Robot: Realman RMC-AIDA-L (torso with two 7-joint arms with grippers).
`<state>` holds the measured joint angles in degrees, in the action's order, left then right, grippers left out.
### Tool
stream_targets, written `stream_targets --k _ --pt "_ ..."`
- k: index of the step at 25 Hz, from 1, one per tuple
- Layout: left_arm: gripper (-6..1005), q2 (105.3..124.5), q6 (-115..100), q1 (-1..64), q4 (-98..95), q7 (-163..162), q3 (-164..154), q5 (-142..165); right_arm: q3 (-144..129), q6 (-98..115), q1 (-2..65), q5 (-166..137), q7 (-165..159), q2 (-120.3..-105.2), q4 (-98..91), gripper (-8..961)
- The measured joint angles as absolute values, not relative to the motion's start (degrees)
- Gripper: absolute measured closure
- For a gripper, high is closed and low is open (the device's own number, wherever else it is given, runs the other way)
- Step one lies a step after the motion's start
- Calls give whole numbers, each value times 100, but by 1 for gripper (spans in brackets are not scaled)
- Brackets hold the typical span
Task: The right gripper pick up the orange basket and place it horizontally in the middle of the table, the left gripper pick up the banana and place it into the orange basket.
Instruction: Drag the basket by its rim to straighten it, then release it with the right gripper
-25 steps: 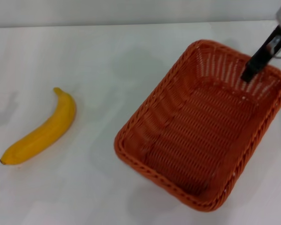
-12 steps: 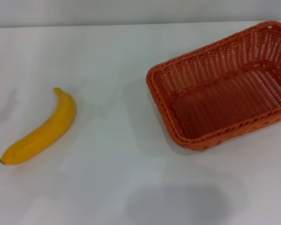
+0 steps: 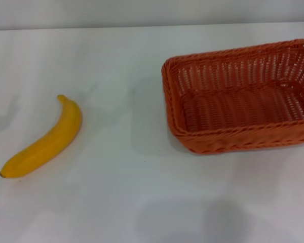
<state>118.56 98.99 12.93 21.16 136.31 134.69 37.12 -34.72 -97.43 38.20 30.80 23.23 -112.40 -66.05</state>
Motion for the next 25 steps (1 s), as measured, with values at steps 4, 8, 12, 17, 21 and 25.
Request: stream_targets --k 4,8,12,17,21,25 --pt "121 11856 9878 1305 2116 13631 13466 3717 -3468 -9694 3703 3183 2371 -11354 -6620 818" --pt "121 11856 9845 1291 2114 13631 13464 3729 -3493 -9579 3680 3203 2580 -11422 -6622 818" --pt "121 11860 9845 1271 2113 13631 13464 3742 -3494 -9502 3691 3258 2720 -11453 -6537 819" --pt "121 11856 9845 1237 2111 13620 13467 3771 -3495 -9435 3724 3396 2840 -11409 -6200 801" --pt "121 11855 9843 1231 2134 13543 13485 3771 -3499 -9456 3727 3476 2896 -11337 -6052 731" --pt "122 11850 9835 1213 2208 13501 13488 3771 -3502 -9497 3729 3482 2955 -11307 -6046 663"
